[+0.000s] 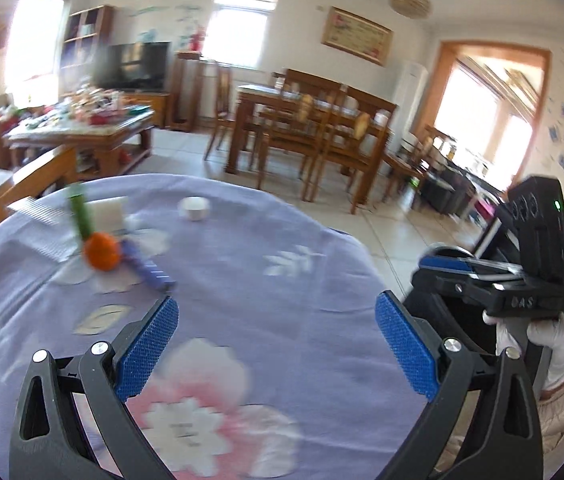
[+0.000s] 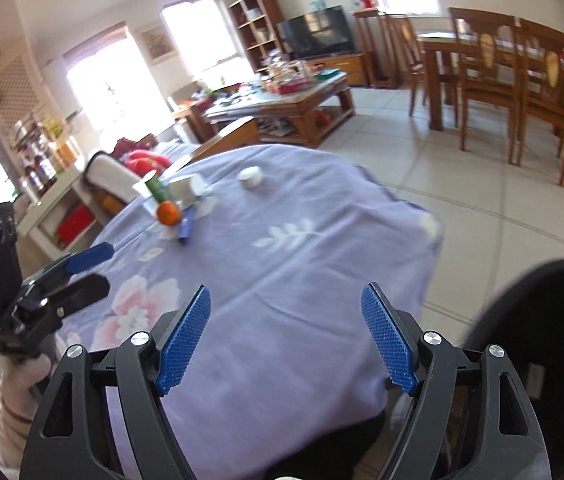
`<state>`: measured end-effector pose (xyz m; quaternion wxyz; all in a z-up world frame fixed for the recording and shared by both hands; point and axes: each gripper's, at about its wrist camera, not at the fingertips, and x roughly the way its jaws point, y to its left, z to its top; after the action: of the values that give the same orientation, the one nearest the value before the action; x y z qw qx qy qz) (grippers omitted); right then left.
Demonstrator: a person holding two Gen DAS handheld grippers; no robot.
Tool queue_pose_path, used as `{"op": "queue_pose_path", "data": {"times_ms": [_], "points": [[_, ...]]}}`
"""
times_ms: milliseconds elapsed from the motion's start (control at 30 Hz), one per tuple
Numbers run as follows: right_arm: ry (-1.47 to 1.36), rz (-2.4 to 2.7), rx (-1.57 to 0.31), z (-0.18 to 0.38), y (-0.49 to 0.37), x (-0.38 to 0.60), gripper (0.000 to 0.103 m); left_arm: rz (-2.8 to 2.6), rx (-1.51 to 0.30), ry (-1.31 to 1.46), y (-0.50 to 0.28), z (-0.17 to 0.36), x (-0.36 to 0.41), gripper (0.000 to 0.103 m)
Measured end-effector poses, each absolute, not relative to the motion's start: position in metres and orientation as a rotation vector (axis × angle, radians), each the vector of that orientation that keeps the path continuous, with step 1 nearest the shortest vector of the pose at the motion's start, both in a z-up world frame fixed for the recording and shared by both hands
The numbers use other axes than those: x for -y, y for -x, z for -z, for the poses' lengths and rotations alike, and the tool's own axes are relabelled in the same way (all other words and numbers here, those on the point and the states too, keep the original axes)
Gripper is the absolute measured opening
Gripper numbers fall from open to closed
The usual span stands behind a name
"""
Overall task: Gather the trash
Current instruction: 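Move both tools back over the table toward the plastic tray and gum box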
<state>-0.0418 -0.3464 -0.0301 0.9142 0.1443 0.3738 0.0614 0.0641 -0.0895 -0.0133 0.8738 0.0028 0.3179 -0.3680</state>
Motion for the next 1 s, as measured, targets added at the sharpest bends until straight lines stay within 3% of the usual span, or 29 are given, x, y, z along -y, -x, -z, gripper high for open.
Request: {"op": "queue_pose_path", "data": {"times_ms": [433,667,767,933,1000], "points": [[-0.177,-0.256,-0.782,0.033,-0.053,0.251,0.077,0.559,-0.782,0.300,-0.173,0.018,-0.025,0.098],[-0.096,-0.324,-0.771,0.033,-0.110,0.200,0.077,0.518,-0.856,0.410,-0.243,0.028,-0.045,0.098],[-0.075,-0.339,-0.777,0.034,-0.136,0.183,0.069,0.500,-0.890,0.452,-0.267,0.036,-0.048,0.098],[-0.041,-0.353,-0.780,0.034,-0.173,0.160,0.068,0.465,-0.949,0.521,-0.298,0.052,-0.048,0.098],[-0.027,-0.354,-0.782,0.036,-0.187,0.153,0.063,0.448,-0.959,0.530,-0.303,0.055,-0.049,0.097]]}}
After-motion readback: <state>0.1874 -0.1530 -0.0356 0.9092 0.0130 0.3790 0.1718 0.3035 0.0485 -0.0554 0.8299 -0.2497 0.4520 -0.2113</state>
